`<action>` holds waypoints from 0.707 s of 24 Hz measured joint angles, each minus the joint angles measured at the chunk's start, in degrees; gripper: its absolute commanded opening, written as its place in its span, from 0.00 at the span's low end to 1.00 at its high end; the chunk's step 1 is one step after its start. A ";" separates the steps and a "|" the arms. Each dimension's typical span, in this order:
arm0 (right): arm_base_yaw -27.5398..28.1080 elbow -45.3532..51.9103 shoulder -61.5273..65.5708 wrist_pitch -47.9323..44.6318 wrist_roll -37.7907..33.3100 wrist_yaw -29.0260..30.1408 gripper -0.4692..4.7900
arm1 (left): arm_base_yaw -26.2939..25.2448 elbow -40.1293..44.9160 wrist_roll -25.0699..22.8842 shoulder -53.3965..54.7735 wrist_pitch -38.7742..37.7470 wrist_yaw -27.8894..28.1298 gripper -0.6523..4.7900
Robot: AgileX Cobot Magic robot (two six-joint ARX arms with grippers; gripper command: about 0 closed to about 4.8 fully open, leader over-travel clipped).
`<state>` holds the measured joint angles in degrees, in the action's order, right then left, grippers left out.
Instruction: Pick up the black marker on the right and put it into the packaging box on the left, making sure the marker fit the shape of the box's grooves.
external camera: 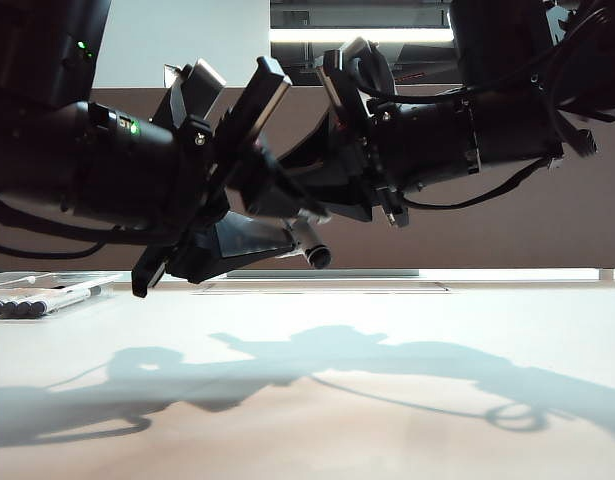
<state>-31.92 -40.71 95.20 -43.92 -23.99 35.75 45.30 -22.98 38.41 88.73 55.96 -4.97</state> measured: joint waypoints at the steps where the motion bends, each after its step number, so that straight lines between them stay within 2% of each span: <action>1: -0.04 0.00 0.00 0.04 0.02 0.09 0.08 | 0.02 -0.02 -0.02 -0.02 0.28 0.00 0.37; 12: -0.02 0.00 0.00 0.20 0.00 0.98 0.08 | 0.02 -0.02 0.00 1.09 1.92 0.02 0.37; 16: -0.02 -0.02 -0.02 0.55 0.00 1.29 0.08 | 0.02 0.00 0.00 1.18 1.97 0.02 0.31; 17: -0.02 -0.02 -0.02 0.55 0.00 1.36 0.08 | 0.02 0.00 0.02 1.18 1.90 0.04 0.25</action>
<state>-31.94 -40.73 95.18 -43.38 -23.99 37.10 45.32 -22.98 38.44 89.91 57.87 -4.93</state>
